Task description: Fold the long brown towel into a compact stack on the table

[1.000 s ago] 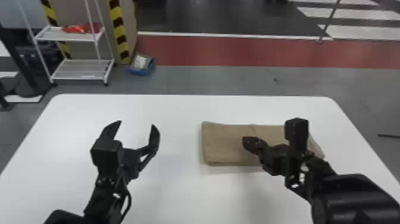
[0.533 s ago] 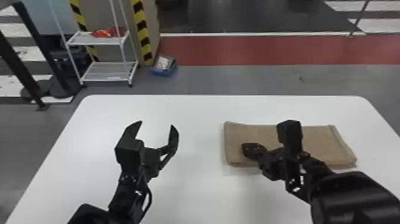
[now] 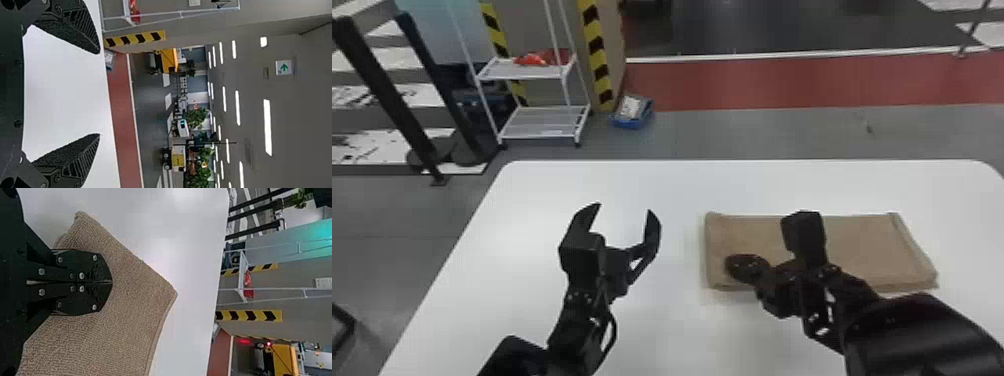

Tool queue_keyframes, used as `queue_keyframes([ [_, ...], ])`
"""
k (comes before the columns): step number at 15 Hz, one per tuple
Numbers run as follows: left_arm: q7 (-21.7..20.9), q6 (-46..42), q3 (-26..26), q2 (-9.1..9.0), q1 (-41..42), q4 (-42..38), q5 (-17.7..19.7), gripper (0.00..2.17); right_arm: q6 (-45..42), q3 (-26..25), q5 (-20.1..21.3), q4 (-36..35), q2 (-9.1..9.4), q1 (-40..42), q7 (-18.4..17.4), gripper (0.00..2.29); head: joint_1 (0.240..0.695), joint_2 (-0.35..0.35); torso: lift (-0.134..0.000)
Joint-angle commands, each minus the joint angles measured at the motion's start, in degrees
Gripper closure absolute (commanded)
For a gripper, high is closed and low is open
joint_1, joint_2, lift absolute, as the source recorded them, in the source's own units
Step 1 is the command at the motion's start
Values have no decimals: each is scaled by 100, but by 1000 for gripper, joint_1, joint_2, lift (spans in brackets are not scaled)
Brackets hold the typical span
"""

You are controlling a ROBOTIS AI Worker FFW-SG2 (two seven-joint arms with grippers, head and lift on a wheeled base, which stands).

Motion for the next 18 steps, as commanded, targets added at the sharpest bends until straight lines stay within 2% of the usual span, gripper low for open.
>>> queue_keyframes([
  [1,10,0,-3,0,9,-3,-8,140,-5,167,75,0,186,-61,-61,1949,695,124,-112],
  [3,18,0,24,0,27,-3,-8,140,-216,176,75,-149,186,18,-334,1946,695,155,-112],
  [4,18,0,32,0,44,-3,1,140,-445,88,66,-290,151,115,-395,1875,695,158,-112],
  [5,18,0,32,0,62,-30,1,140,-620,-53,39,-439,142,211,-422,1669,695,158,-112],
  [6,54,0,24,0,88,-56,-8,140,-761,-246,-5,-650,125,335,-422,1322,695,156,-112],
  [7,54,0,6,0,114,-109,-8,140,-761,-413,-40,-888,81,422,-422,819,695,152,-112],
  [8,62,0,-29,0,123,-162,-8,140,-761,-615,-92,-1028,-25,484,-422,205,695,143,-112],
  [9,80,0,-108,0,123,-206,-8,161,-673,-905,-216,-1142,-121,502,-395,-1,695,117,-112],
  [12,133,-17,-486,0,106,-258,-43,194,-445,-1995,-673,-1195,-491,510,-263,56,695,38,-112],
  [13,159,0,-671,-9,71,-249,-105,178,-445,-2382,-813,-1186,-658,572,-246,66,695,-39,-112],
  [15,159,0,-1005,-35,-35,-162,-175,269,-445,-3050,-1103,-1081,-745,660,-26,70,695,-128,-112],
  [16,159,141,-1198,-61,-184,-82,-166,461,-462,-3349,-1174,-940,-781,677,115,73,695,-168,-112],
  [17,124,440,-1356,-88,-351,-3,-122,832,-462,-3542,-1261,-800,-833,669,167,73,695,-257,-112],
  [18,89,651,-1541,-158,-597,181,-34,1372,-480,-3674,-1428,-615,-930,660,211,73,695,-257,-112],
])
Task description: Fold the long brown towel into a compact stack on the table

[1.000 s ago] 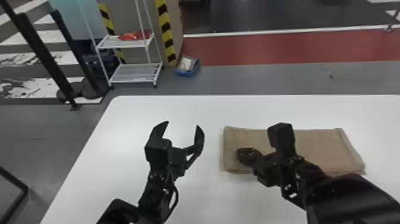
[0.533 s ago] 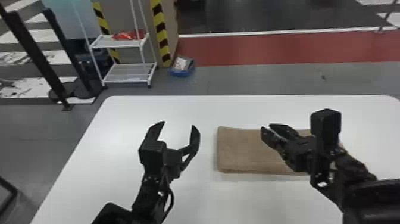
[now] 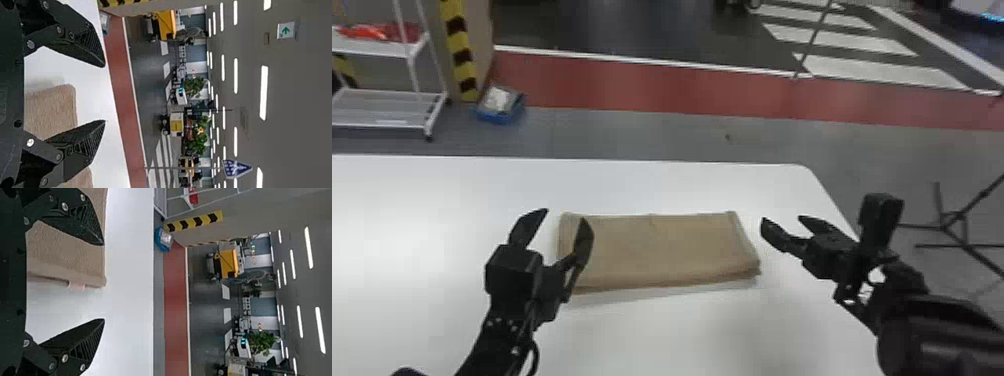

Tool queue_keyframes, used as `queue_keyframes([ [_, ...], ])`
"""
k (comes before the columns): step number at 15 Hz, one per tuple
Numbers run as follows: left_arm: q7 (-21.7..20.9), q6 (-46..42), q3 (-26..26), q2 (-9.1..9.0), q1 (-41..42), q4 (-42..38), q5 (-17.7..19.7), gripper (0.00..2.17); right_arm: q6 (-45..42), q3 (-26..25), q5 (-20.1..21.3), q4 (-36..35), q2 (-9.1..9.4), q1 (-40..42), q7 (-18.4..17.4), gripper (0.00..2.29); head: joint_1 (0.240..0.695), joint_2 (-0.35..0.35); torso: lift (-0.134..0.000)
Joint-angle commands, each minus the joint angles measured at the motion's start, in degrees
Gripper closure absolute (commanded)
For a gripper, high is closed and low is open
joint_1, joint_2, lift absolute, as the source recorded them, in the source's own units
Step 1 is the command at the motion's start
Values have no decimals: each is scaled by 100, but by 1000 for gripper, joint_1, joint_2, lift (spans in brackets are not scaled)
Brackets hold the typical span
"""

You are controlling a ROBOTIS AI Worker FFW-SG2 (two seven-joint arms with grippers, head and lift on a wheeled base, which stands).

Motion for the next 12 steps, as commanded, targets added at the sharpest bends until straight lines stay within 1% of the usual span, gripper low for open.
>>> queue_keyframes([
  [1,-85,552,-313,-195,-526,433,245,1781,-54,-361,-327,383,-158,-12,129,73,695,-335,-112],
  [2,-278,710,-313,-292,-675,600,377,1892,-71,-414,-371,471,-167,-21,173,73,695,-350,-112],
  [3,-516,886,-322,-336,-807,741,447,1895,-89,-405,-362,515,-167,-12,182,73,695,-350,-112],
  [4,-656,956,-340,-345,-886,829,447,1902,-89,-405,-371,542,-158,-21,173,73,695,-350,-112],
  [5,-727,1062,-340,-345,-939,891,447,1973,-71,-405,-380,577,-149,-30,173,73,695,-350,-112],
  [6,-753,1202,-340,-371,-1009,1014,438,1973,-54,-387,-371,629,-149,-100,173,73,695,-350,-112],
  [8,-753,1202,-305,-371,-1071,1163,438,1973,-36,-282,-274,761,-141,-267,173,73,695,-350,-112],
  [10,-762,1325,-173,-362,-1097,1251,438,1973,69,-62,-98,937,-141,-460,173,73,695,-350,-112],
  [12,-762,1325,-76,-362,-1106,1312,385,1973,104,114,-98,1183,-141,-627,173,73,695,-350,-112],
])
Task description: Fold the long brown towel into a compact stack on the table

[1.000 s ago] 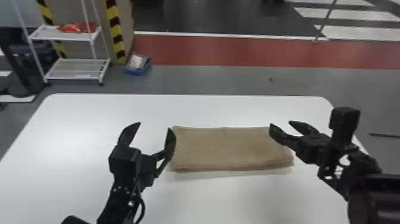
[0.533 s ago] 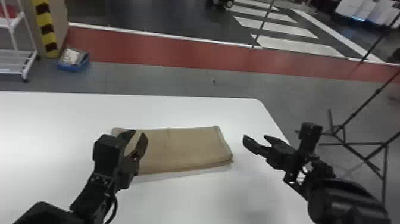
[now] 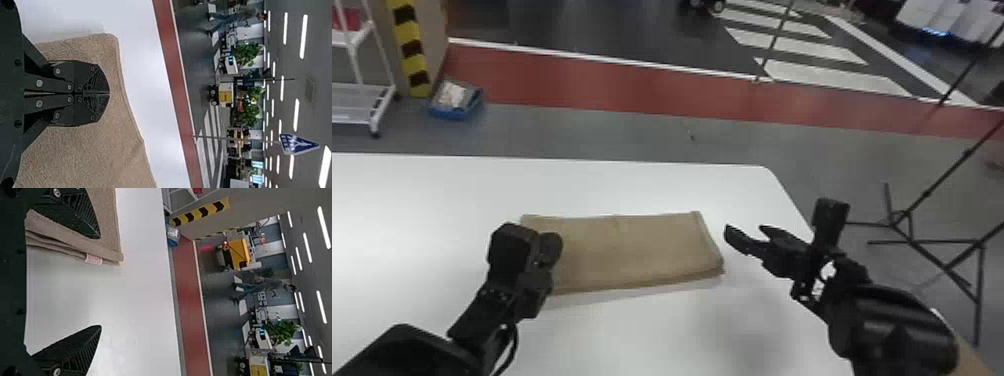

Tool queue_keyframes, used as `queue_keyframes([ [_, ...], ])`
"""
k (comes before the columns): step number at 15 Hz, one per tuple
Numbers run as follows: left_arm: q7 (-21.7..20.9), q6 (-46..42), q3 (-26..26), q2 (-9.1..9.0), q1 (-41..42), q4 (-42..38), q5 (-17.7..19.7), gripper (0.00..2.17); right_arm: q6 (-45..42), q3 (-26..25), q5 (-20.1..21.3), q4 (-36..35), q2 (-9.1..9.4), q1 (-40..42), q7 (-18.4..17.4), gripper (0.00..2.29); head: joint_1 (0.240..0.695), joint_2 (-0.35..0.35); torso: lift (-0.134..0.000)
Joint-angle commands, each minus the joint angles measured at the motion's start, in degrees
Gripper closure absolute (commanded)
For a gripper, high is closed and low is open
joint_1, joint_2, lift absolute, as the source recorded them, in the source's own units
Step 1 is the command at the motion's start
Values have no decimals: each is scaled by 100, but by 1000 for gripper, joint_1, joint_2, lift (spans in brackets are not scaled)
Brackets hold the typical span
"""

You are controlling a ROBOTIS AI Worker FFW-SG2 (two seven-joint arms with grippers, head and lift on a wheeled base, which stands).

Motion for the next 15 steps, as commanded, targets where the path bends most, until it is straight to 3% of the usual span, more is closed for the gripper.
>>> queue_keyframes([
  [1,9,10,79,11,-11,68,-80,1973,23,254,30,274,-12,-182,1,83,695,-350,-112],
  [7,0,238,105,38,-64,191,-89,1970,58,878,408,758,32,-534,71,181,695,-312,-112],
  [15,-61,449,105,20,-117,252,-159,1970,234,1028,663,802,40,-595,-70,289,695,-284,-112],
])
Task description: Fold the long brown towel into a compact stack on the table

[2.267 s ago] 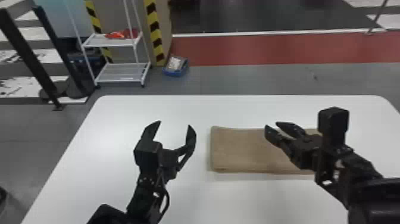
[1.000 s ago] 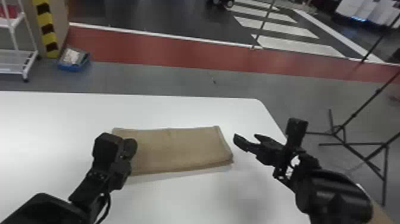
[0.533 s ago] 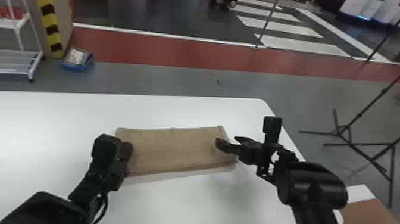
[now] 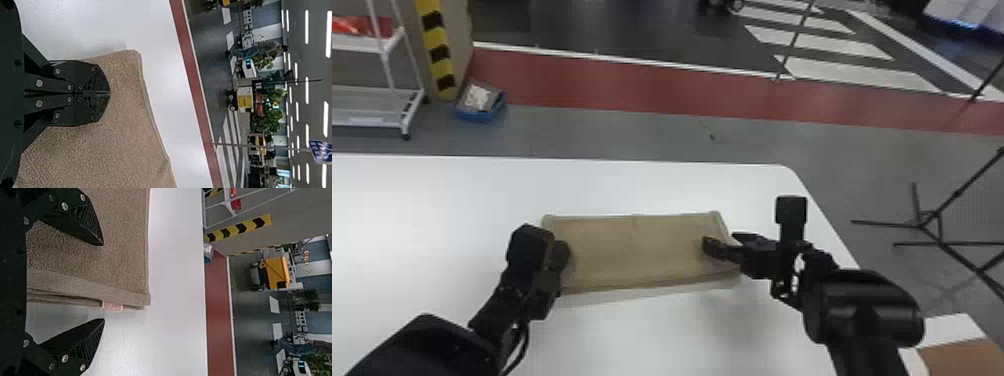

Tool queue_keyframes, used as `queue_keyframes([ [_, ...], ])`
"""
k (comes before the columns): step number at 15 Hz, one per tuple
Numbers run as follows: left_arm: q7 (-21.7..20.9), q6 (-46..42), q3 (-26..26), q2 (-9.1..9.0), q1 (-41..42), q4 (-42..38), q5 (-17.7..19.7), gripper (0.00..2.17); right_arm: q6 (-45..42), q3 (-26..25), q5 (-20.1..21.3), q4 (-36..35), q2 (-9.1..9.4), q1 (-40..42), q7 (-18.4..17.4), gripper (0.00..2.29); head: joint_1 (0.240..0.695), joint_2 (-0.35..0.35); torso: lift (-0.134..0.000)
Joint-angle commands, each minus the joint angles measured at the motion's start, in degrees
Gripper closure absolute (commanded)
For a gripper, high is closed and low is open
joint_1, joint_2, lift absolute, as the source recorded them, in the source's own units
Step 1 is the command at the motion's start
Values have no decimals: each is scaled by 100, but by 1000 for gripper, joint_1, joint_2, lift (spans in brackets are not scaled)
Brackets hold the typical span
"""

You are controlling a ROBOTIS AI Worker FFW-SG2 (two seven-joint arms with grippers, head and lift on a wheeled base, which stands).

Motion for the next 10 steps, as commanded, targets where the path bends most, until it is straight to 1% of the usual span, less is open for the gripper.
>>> queue_keyframes([
  [1,-3,-7,0,1,-7,27,0,1970,78,28,28,54,0,-48,1,367,695,-285,-112],
  [2,-3,-7,0,1,-7,36,0,1970,148,28,37,72,0,-83,1,410,695,-284,-112],
  [5,-3,-7,-9,1,-7,36,-9,1970,342,54,37,169,0,-153,1,414,695,-283,-112],
  [6,6,-7,-18,9,-7,27,-9,1970,394,54,37,169,9,-188,10,468,695,-283,-112],
  [8,6,-7,-18,18,-7,18,-9,1970,429,45,20,169,9,-206,10,475,695,-282,-112],
  [10,15,-7,-26,18,1,18,-9,1970,588,19,-60,160,9,-206,71,775,695,-281,-112],
])
